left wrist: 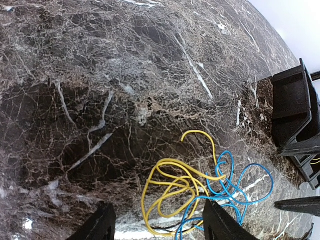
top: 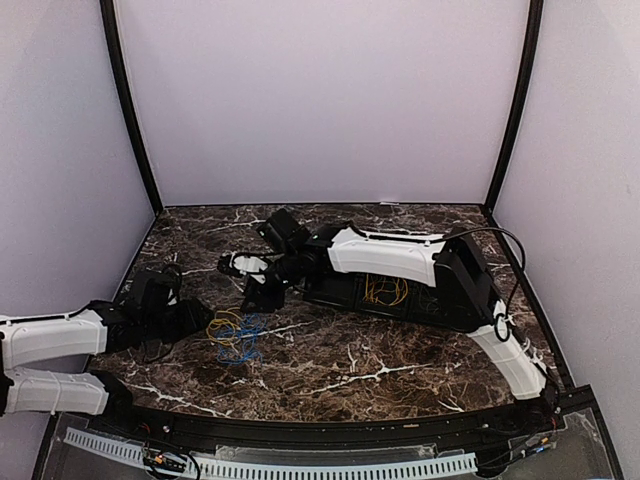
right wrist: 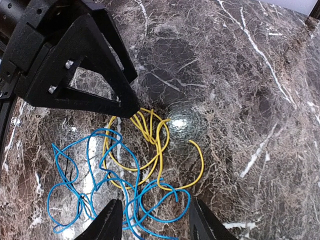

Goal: Untangle the cables

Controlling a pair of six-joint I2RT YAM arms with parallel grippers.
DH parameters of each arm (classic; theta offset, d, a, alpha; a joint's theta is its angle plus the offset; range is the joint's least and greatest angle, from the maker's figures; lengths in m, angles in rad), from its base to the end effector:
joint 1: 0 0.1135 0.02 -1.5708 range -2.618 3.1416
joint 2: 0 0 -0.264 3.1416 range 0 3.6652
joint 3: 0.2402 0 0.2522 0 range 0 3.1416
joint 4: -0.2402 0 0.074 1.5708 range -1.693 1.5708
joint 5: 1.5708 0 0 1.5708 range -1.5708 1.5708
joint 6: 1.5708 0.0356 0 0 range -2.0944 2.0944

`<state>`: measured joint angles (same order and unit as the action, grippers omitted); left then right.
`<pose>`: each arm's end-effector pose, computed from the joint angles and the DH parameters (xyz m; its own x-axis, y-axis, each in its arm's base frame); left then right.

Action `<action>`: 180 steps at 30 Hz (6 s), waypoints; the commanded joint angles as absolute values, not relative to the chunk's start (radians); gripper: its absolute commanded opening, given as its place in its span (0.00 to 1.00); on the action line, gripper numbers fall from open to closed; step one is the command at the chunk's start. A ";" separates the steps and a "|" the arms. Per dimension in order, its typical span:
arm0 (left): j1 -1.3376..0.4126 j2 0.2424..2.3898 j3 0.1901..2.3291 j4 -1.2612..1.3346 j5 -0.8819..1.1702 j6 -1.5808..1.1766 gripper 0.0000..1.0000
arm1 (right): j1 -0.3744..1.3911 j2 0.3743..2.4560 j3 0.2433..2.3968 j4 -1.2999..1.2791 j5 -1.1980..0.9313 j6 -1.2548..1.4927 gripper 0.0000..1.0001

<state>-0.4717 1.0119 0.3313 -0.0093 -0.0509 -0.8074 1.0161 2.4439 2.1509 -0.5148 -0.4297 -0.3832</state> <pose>0.1724 -0.0859 0.1601 -0.6946 -0.4557 -0.5567 -0.1200 0.8364 -0.5349 0.2758 0.4734 0.1929 -0.0074 -0.6574 -0.7535 -0.9997 -0.0126 0.0209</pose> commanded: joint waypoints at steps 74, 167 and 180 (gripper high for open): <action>-0.462 0.726 0.563 -0.129 0.147 -0.500 0.01 | 0.981 1.897 1.695 -0.482 -0.513 -0.369 0.49; -0.699 0.773 0.432 0.660 0.224 -0.384 0.54 | 0.969 1.972 2.148 -0.546 -0.474 -0.231 0.00; -0.699 0.836 0.516 0.594 -0.048 -0.414 0.54 | 0.999 1.996 2.158 -0.550 -0.488 -0.232 0.00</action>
